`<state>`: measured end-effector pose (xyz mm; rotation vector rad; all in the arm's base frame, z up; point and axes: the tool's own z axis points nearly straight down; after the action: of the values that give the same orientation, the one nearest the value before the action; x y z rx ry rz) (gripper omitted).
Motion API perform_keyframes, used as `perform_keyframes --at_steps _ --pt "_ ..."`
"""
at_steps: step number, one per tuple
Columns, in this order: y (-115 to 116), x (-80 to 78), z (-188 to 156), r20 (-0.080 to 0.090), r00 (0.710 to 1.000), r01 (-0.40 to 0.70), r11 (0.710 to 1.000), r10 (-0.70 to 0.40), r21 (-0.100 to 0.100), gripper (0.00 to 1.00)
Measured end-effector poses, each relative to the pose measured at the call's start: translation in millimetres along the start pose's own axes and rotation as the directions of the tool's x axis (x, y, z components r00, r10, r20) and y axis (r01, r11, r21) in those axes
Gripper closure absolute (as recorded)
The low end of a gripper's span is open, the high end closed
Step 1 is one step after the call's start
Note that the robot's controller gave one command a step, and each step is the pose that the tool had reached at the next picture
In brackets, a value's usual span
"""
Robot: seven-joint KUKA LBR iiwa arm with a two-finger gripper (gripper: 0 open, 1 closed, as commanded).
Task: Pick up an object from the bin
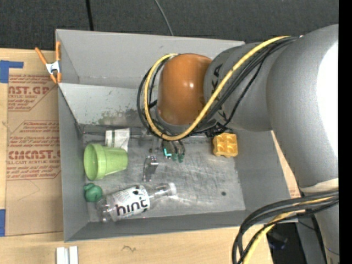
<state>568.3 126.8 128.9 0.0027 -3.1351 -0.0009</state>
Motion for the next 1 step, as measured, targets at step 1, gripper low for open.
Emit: perform_keyframes --at_steps 1 --pt "-0.4 -2.0 -3.9 0.007 1.000 -0.001 1.000 0.001 -0.001 0.00"
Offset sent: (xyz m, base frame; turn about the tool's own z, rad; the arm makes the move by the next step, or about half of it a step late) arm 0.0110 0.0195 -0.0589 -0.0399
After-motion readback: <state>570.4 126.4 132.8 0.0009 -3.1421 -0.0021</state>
